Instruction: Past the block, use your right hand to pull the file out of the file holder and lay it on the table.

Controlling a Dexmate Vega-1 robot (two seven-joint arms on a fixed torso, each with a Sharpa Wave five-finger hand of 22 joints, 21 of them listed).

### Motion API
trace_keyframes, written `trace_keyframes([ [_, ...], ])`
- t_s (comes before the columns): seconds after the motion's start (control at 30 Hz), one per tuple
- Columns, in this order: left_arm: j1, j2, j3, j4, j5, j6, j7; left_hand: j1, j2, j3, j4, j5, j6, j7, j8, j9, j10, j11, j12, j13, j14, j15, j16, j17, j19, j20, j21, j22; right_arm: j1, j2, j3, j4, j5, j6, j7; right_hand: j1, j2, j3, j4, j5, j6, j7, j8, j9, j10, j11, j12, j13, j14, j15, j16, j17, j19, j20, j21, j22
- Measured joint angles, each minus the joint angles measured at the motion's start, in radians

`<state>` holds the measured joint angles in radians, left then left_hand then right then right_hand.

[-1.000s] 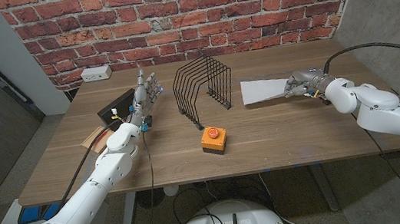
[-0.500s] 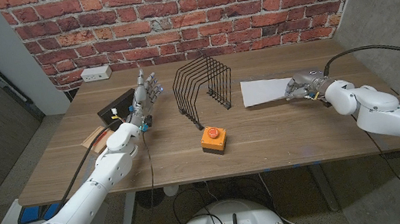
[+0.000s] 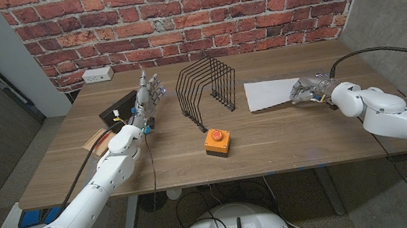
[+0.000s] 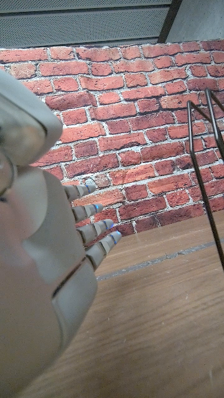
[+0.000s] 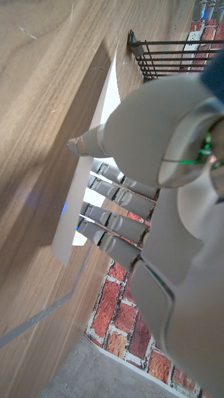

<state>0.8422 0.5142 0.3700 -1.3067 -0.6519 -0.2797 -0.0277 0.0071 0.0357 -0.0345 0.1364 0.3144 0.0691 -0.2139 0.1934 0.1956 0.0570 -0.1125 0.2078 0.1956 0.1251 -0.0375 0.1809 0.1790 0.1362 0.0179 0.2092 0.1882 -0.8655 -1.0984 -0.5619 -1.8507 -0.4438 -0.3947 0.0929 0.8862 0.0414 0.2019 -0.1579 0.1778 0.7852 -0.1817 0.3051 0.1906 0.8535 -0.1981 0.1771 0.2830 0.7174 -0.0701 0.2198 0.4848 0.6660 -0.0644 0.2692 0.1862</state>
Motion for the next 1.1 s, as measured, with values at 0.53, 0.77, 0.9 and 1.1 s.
trace_keyframes([
  [0.53,0.0,-0.001,0.0,0.0,0.0,0.0,0.0,0.0,0.0,-0.004,-0.004,0.0,0.0,0.0,0.0,0.0,0.0,0.0,0.0,0.002,0.0,0.0,0.0,0.0,0.0,0.0,0.0,0.0,-0.015,-0.031,0.017,-0.039,0.028,-0.019,0.031,-0.04,-0.051,-0.037,0.013,0.008,-0.09,-0.001,-0.05,0.0,-0.137,0.014,-0.003,-0.023,-0.132,0.014,-0.023,-0.01,-0.04,0.004,-0.036,-0.005],
  [0.77,0.0,-0.001,0.0,0.0,0.0,0.0,0.0,0.0,0.0,-0.004,-0.004,0.0,0.0,0.0,0.0,0.0,0.0,0.0,0.0,0.002,0.0,0.0,0.0,0.0,0.0,0.0,0.0,0.0,-0.018,-0.048,0.026,-0.055,0.044,-0.023,0.053,-0.053,-0.064,-0.05,0.019,0.015,-0.163,0.01,-0.085,0.0,-0.22,0.04,-0.007,-0.037,-0.199,0.022,-0.031,-0.03,-0.065,0.007,-0.055,-0.01],
  [0.9,0.0,-0.001,0.0,0.0,0.0,0.0,0.001,0.0,0.0,-0.004,-0.004,0.0,0.0,0.0,0.0,0.0,0.0,0.0,0.0,0.002,0.0,0.0,0.0,0.0,0.0,0.0,0.0,0.0,-0.02,-0.053,0.03,-0.061,0.054,-0.023,0.061,-0.067,-0.077,-0.057,0.024,0.015,-0.21,0.018,-0.103,0.0,-0.257,0.057,-0.007,-0.045,-0.23,0.023,-0.031,-0.041,-0.075,0.008,-0.062,-0.01],
  [1.1,0.0,-0.001,0.001,0.0,0.0,0.0,0.001,0.0,0.0,-0.004,-0.004,0.0,0.0,0.0,0.0,0.0,0.0,0.0,0.0,0.002,0.0,0.0,0.0,0.0,0.0,0.0,0.0,0.0,-0.023,-0.06,0.039,-0.067,0.074,-0.023,0.07,-0.106,-0.074,-0.067,0.035,0.015,-0.285,0.026,-0.12,0.0,-0.322,0.076,-0.007,-0.056,-0.275,0.026,-0.032,-0.058,-0.102,0.013,-0.074,-0.013],
])
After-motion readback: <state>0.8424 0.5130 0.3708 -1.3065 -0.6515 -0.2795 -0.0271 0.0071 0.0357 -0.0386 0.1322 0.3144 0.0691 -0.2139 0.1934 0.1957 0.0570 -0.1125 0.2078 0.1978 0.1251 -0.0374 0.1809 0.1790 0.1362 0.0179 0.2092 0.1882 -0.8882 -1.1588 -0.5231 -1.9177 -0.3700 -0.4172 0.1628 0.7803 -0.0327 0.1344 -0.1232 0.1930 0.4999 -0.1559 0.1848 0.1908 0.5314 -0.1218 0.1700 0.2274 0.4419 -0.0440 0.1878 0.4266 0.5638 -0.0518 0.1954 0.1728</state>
